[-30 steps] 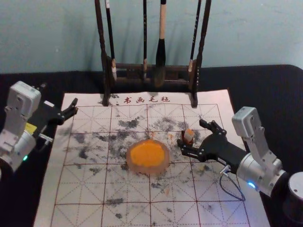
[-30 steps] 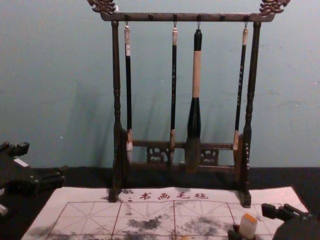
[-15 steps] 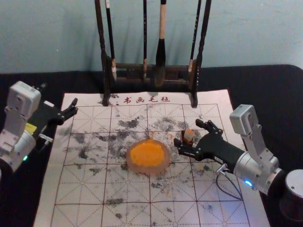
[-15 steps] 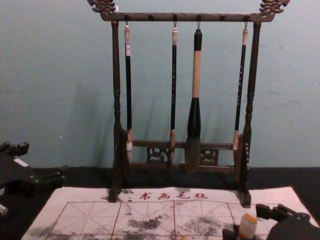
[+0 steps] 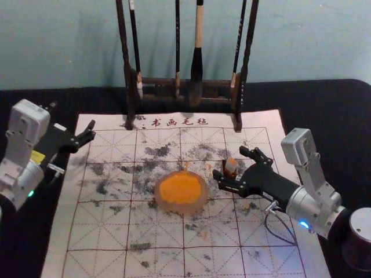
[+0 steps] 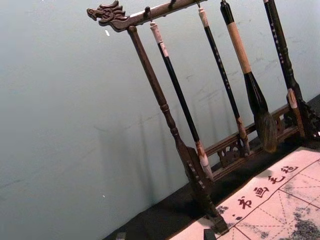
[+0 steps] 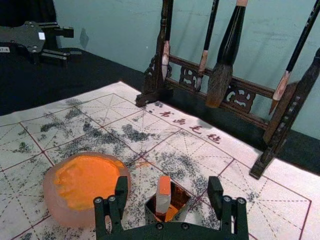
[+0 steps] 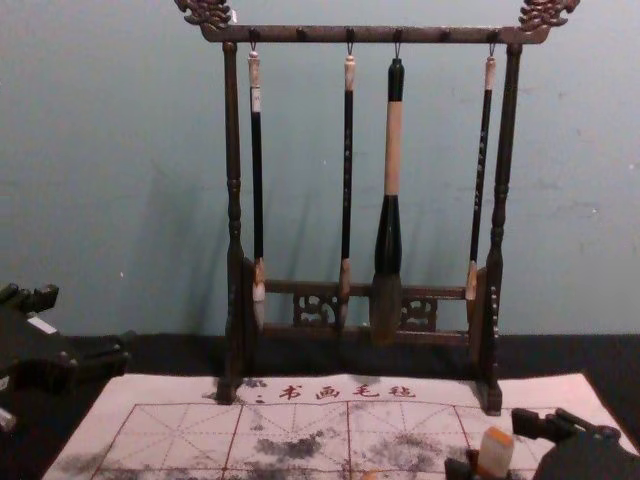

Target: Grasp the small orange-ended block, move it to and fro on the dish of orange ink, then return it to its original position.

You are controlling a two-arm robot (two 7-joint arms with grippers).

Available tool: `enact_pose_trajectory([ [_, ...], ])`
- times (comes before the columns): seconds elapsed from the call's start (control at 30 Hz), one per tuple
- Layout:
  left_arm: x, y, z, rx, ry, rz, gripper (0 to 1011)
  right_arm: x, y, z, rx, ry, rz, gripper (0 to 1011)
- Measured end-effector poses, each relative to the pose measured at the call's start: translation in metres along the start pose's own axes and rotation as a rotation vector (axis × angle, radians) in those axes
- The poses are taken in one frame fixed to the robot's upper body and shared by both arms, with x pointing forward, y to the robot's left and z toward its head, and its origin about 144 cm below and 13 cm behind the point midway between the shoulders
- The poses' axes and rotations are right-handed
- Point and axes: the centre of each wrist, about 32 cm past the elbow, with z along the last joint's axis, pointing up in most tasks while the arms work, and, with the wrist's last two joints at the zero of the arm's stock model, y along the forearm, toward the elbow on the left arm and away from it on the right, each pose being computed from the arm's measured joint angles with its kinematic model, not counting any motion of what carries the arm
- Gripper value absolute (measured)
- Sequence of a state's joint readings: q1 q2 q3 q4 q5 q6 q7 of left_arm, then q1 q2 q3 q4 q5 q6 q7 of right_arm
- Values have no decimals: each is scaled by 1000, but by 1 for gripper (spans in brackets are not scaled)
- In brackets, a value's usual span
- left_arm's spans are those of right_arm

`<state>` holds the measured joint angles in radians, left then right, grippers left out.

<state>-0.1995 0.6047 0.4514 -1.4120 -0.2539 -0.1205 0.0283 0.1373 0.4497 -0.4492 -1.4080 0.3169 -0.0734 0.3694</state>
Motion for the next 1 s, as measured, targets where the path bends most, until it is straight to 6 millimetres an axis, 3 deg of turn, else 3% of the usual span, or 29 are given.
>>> enact_pose_trajectory([
  [0.13, 0, 0, 0, 0, 0, 0, 1001, 0, 0, 0, 0, 0, 0, 954],
  [0.5, 0, 0, 0, 0, 0, 0, 1001, 0, 0, 0, 1, 0, 0, 679],
  [0.67, 0, 0, 0, 0, 0, 0, 1001, 0, 0, 0, 1, 1, -1, 427],
  [1.0, 0, 0, 0, 0, 0, 0, 1001, 0, 0, 0, 2, 1, -1, 136],
])
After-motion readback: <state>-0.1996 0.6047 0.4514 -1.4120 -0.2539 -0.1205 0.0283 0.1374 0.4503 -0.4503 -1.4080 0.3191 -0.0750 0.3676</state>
